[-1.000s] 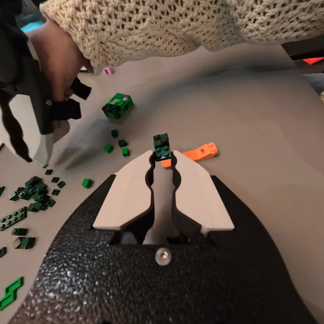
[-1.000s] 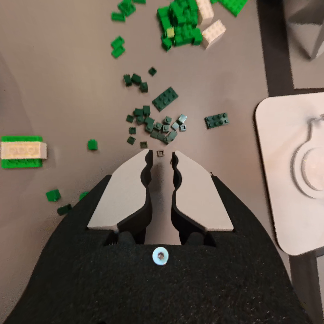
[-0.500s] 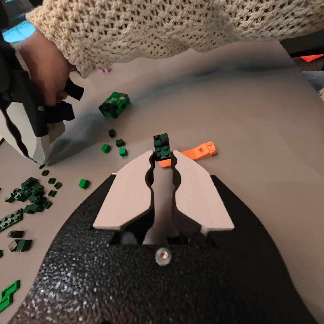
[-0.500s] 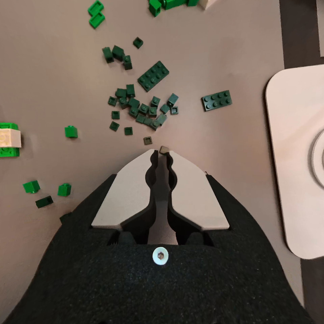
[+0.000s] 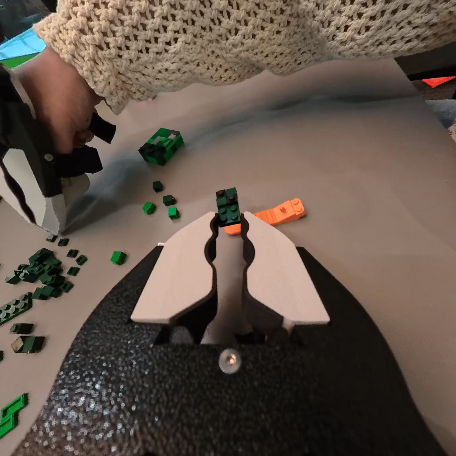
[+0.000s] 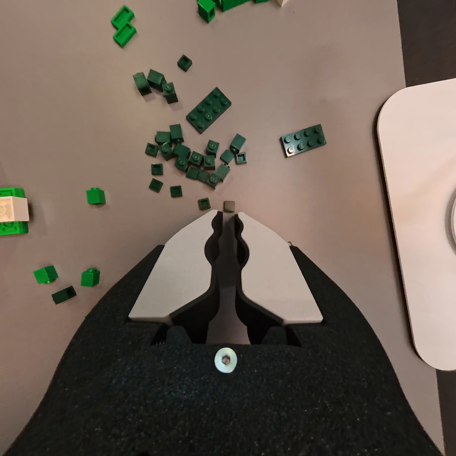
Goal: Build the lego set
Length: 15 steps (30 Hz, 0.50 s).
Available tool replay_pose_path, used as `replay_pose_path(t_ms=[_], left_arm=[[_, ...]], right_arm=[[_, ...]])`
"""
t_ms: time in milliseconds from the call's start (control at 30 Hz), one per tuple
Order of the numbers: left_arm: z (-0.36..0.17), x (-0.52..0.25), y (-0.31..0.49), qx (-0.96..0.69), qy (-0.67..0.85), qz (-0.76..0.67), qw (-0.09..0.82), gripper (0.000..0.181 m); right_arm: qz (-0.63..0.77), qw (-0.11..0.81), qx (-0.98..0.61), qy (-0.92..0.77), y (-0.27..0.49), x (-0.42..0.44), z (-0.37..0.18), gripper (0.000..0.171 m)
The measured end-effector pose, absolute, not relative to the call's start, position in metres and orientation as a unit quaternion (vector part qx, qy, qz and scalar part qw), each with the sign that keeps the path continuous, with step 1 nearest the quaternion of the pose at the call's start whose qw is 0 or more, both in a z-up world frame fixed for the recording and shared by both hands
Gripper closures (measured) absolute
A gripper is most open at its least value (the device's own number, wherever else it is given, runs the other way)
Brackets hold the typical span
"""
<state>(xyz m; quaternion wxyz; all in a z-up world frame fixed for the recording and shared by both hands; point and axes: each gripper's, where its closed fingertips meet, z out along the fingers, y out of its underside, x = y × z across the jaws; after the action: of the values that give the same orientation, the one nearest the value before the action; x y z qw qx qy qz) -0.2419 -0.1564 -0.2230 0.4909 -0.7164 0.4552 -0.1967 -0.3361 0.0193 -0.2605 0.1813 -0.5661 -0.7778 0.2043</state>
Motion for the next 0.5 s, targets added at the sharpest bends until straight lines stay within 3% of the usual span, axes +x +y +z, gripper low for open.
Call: replay_pose_path(t_ms=[500], left_arm=[[-0.2242, -0.2427, -0.1572, -0.716, 0.456, -0.198, 0.490, 0.165]], right_arm=[[0.209, 0.196, -0.556, -0.780, 0.0214, -0.3446, -0.2618, 0.164]])
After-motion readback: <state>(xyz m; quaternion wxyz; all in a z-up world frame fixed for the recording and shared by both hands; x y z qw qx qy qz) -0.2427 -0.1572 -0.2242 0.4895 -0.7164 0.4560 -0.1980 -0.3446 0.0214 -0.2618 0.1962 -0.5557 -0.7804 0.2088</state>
